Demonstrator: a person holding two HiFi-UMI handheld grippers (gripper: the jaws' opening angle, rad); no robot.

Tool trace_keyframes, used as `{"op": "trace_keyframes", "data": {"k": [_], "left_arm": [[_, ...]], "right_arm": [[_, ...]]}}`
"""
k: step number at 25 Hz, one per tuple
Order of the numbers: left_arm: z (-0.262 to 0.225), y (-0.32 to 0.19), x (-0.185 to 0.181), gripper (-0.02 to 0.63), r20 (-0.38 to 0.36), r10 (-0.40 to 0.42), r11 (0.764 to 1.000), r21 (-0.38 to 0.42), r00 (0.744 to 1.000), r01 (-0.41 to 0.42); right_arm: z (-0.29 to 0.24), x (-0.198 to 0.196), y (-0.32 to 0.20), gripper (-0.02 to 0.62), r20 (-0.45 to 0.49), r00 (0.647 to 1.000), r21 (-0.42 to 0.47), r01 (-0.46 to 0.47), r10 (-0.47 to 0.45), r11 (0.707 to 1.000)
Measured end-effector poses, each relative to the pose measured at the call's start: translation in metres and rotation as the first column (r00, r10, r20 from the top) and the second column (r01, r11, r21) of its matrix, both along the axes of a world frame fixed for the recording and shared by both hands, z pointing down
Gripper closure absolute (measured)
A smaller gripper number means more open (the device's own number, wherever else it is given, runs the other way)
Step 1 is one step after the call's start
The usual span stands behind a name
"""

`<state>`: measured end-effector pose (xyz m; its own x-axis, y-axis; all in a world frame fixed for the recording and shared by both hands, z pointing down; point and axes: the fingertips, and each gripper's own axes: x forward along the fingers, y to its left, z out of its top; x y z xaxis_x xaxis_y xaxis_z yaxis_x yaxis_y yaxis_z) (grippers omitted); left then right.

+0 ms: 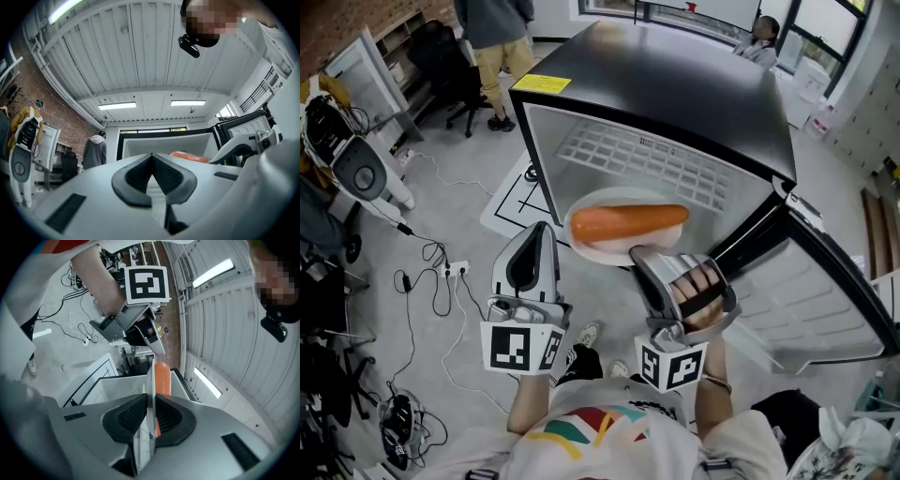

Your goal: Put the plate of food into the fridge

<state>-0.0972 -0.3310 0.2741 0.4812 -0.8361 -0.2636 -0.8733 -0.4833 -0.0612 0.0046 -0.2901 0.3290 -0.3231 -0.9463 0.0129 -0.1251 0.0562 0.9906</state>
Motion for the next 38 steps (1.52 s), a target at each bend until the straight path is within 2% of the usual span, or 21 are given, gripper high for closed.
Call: {"op": "trace_keyframes", "data": {"k": [12, 19, 25, 29, 34, 38], "left_arm": [[0.000, -0.069, 0.003, 0.600, 0.013, 0.189, 0.982, -0.015, 0.982, -0.189], [-0.003, -0.098, 0.001, 0.600, 0.050, 0.252, 0.968, 0.003, 0.967, -0.252], [0.003, -0.117, 0.012, 0.600, 0.067, 0.333, 0.943, -0.002, 0.941, -0.334], [0.006, -0.121, 0.021, 0.600, 0.063, 0.399, 0.917, -0.009, 0.915, -0.399], [0.015, -0.121, 0.042, 0.600, 0.046, 0.472, 0.882, -0.032, 0.880, -0.471], [0.010, -0.125, 0.050, 0.600, 0.024, 0.490, 0.871, -0.030, 0.871, -0.490]], "right_arm": [[-0.004, -0.009, -0.054, 0.549, 0.003, 0.985, -0.009, -0.171, 0.171, 0.985], [-0.014, -0.009, -0.078, 0.549, 0.026, 0.963, 0.021, -0.270, 0.269, 0.963], [-0.004, 0.002, -0.095, 0.549, 0.039, 0.930, 0.005, -0.367, 0.366, 0.930], [-0.004, 0.007, -0.099, 0.548, 0.040, 0.905, 0.000, -0.424, 0.424, 0.906], [-0.007, 0.014, -0.101, 0.548, 0.014, 0.887, -0.008, -0.461, 0.461, 0.887], [-0.011, 0.022, -0.101, 0.548, 0.001, 0.876, -0.006, -0.482, 0.482, 0.876]]}}
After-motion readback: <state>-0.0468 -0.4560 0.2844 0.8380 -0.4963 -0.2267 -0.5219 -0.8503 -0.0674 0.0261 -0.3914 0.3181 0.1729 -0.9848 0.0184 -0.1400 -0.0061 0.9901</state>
